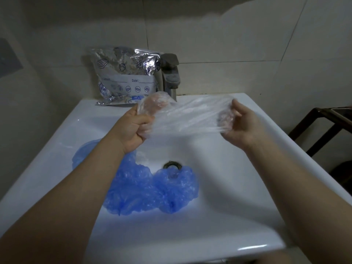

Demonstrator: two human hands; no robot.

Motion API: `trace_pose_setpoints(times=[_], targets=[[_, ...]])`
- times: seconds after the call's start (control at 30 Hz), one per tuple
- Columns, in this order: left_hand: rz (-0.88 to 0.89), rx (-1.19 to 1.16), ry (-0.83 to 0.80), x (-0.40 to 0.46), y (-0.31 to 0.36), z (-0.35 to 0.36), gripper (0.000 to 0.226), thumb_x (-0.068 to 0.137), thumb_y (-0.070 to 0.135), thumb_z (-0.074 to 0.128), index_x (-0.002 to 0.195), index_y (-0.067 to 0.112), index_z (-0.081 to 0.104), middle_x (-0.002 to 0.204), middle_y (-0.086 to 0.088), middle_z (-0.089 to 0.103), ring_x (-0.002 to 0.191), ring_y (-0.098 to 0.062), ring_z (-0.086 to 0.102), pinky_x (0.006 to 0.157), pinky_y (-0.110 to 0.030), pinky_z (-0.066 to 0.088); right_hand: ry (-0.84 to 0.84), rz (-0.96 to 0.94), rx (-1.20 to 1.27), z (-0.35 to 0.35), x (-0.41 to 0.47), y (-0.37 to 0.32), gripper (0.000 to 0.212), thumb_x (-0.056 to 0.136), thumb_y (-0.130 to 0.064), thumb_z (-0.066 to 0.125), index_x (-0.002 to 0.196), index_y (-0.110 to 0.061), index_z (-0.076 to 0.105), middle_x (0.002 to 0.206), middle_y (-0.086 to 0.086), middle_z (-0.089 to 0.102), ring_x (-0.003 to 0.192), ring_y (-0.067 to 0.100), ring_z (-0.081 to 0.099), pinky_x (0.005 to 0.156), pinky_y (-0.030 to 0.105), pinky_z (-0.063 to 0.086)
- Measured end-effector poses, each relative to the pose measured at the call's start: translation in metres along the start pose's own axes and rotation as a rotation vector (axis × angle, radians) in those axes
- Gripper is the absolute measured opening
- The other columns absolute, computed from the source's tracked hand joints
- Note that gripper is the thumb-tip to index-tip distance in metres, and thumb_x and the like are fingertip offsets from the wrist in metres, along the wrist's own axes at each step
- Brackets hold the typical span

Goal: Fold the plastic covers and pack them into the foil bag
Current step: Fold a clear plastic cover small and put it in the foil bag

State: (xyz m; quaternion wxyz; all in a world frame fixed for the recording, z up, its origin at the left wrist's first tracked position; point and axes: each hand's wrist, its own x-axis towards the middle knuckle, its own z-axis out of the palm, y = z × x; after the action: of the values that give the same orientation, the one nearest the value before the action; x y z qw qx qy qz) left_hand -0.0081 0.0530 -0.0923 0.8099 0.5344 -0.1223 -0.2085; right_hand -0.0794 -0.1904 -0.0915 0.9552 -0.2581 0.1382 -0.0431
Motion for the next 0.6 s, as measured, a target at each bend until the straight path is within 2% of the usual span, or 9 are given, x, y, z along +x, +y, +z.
trace_pose_setpoints(times=[0.03,0.1,0.17,0.27,0.37,0.43,0.47,0.53,0.6], targets=[[-0.006,0.000,0.003,0.000,0.000,0.001,0.044,0.086,-0.016,0.031,0.105,0.020,0.050,0.083,0.000,0.039,0.030,0.001,0.028,0.030,-0.010,0.024,-0.067,-0.027,0.048,0.002,0.000,-0.001,0.018,0.086,-0.017,0.059,0.068,-0.013,0.055,0.051,-0.002,0.054,0.040,0.009,0.051,0.041,0.015,0.042],[-0.004,-0.007,0.023,-0.002,0.000,0.005,0.044,0.087,-0.014,0.030,0.106,0.019,0.052,0.085,0.003,0.056,0.031,0.001,0.030,0.031,-0.009,0.024,-0.249,-0.046,0.072,0.003,0.001,0.001,0.012,0.069,-0.010,0.071,0.067,-0.012,0.060,0.054,-0.004,0.054,0.039,0.007,0.045,0.039,0.016,0.035],[-0.009,0.006,0.048,-0.003,-0.001,0.010,0.044,0.087,-0.013,0.030,0.105,0.018,0.056,0.083,0.007,0.068,0.037,0.000,0.031,0.034,-0.009,0.026,-0.403,-0.040,0.079,0.005,0.002,0.003,0.019,0.058,-0.006,0.077,0.071,-0.011,0.063,0.055,-0.004,0.054,0.036,0.006,0.039,0.033,0.017,0.027],[-0.011,0.101,0.149,0.002,-0.003,0.011,0.034,0.086,-0.008,0.041,0.101,0.017,0.059,0.093,0.002,0.065,0.066,-0.008,0.050,0.060,-0.018,0.044,-0.493,-0.082,0.026,0.013,-0.003,-0.002,0.044,0.052,-0.008,0.085,0.088,-0.016,0.061,0.059,-0.005,0.054,0.037,0.005,0.037,0.029,0.016,0.026],[0.040,0.244,0.289,0.001,0.001,0.013,0.020,0.090,0.006,0.049,0.091,0.023,0.058,0.090,0.006,0.060,0.086,-0.010,0.052,0.074,-0.024,0.040,-0.507,-0.236,-0.159,0.031,-0.014,-0.011,0.047,0.051,-0.021,0.087,0.091,-0.020,0.061,0.054,-0.008,0.044,0.035,0.003,0.030,0.030,0.014,0.023],[0.075,0.195,0.248,-0.003,0.007,0.018,0.014,0.093,0.012,0.049,0.090,0.021,0.059,0.087,0.006,0.064,0.084,-0.011,0.057,0.074,-0.023,0.044,-0.424,-0.471,-0.409,0.045,-0.021,-0.012,0.030,0.066,-0.030,0.079,0.090,-0.019,0.064,0.055,-0.010,0.046,0.038,0.001,0.029,0.033,0.013,0.023],[0.075,0.146,0.193,-0.006,0.009,0.023,0.014,0.094,0.016,0.047,0.090,0.019,0.060,0.083,0.005,0.067,0.081,-0.011,0.060,0.071,-0.023,0.046,-0.372,-0.605,-0.587,0.053,-0.027,-0.010,0.018,0.077,-0.034,0.067,0.087,-0.019,0.066,0.058,-0.011,0.052,0.041,0.001,0.033,0.037,0.014,0.026],[0.028,0.102,0.057,-0.013,0.013,0.033,0.023,0.097,0.026,0.042,0.091,0.014,0.061,0.078,0.002,0.071,0.073,-0.013,0.064,0.065,-0.023,0.051,-0.347,-0.937,-1.075,0.063,-0.038,-0.003,0.030,0.089,-0.037,0.047,0.082,-0.016,0.067,0.074,-0.010,0.063,0.056,0.007,0.049,0.052,0.019,0.039],[-0.034,0.131,-0.096,-0.019,0.014,0.044,0.041,0.097,0.042,0.032,0.093,0.013,0.061,0.077,-0.001,0.070,0.070,-0.013,0.066,0.065,-0.023,0.052,-0.479,-1.325,-1.695,0.064,-0.044,0.013,0.038,0.091,-0.036,0.041,0.087,-0.009,0.067,0.090,0.005,0.065,0.069,0.023,0.059,0.061,0.030,0.047]])
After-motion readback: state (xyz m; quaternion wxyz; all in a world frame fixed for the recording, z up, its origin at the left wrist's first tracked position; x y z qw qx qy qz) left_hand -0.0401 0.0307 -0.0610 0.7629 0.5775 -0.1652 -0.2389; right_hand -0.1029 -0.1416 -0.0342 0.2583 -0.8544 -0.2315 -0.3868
